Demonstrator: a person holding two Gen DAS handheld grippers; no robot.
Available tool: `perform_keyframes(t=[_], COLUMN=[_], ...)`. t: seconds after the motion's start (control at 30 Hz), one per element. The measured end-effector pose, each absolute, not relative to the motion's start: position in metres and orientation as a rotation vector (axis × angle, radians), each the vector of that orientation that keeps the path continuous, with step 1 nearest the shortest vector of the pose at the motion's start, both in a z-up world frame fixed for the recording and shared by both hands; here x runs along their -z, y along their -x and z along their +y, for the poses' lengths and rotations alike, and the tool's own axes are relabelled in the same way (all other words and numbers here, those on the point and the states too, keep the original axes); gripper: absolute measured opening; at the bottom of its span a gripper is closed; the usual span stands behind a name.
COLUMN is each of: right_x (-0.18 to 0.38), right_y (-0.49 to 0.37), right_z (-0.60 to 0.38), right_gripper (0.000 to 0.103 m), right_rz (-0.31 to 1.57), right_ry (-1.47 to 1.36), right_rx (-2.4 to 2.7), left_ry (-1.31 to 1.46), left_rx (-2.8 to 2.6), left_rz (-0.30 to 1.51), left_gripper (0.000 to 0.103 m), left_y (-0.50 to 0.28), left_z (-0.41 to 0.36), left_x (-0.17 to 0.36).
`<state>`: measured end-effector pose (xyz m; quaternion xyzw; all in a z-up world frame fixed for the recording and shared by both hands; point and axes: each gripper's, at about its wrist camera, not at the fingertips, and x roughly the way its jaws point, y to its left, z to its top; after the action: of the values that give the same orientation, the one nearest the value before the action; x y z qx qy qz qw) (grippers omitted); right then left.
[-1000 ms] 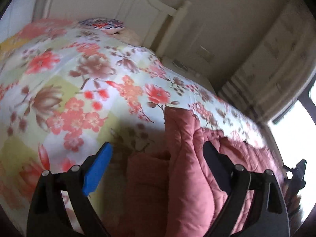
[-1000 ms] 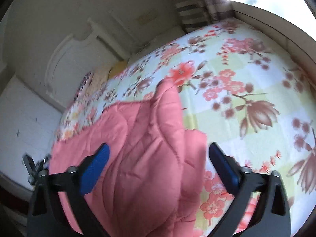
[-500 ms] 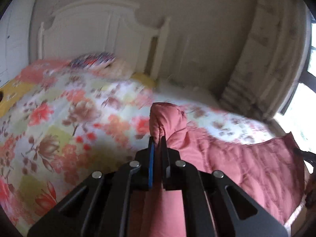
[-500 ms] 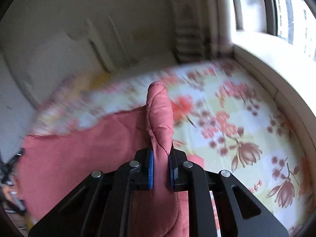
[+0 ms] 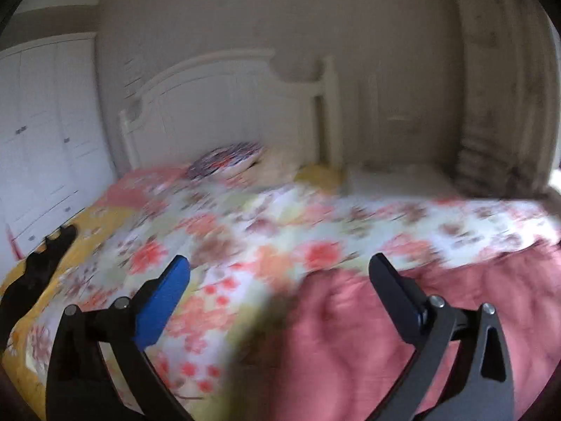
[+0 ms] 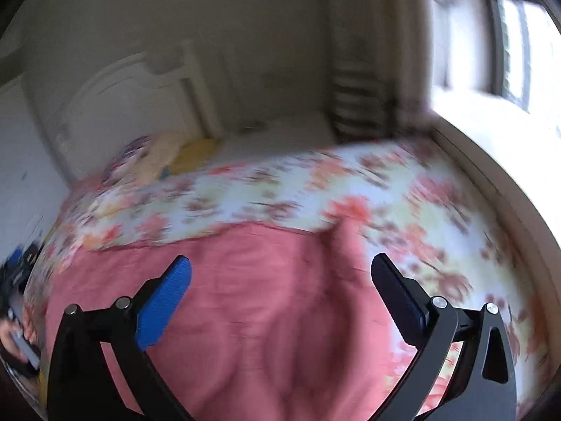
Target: Fold large clothes
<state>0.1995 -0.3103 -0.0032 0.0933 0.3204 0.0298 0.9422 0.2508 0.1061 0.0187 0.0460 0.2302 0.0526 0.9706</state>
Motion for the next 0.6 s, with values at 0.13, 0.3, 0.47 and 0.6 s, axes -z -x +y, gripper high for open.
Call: perform_keyframes(t=[0.13,0.3,0.47,0.6], right_x=[0.010,0.096,0.097,0.099], right_y=[-0.215,-0.246,-0.252,-0.254], right_z=[-0.244,-0.205,-0.213,-0.214], right_gripper=[0.099,0.099,0.099,0.099], right_rz=[0.689,0.808,0.839,0.831], right_ry=[-0.015,0.109,0.049,0.047], right_rx=[-0.093,-0.137,-0.129,-0.126], left_ry=[-0.199,-0.354,-0.288,-0.277], left_rx=[0.007,0.053,0.060,0.071], left_rz=[0.517,0.630,0.762,0.771], left_gripper=[0.101,0.101,0.101,0.101], left_y=[-0.251,-0.273,-0.297,-0.294], left_z=[0.043,-0.016,-0.004,0.000], left_x=[-0.031,0.035,0.085,0.086])
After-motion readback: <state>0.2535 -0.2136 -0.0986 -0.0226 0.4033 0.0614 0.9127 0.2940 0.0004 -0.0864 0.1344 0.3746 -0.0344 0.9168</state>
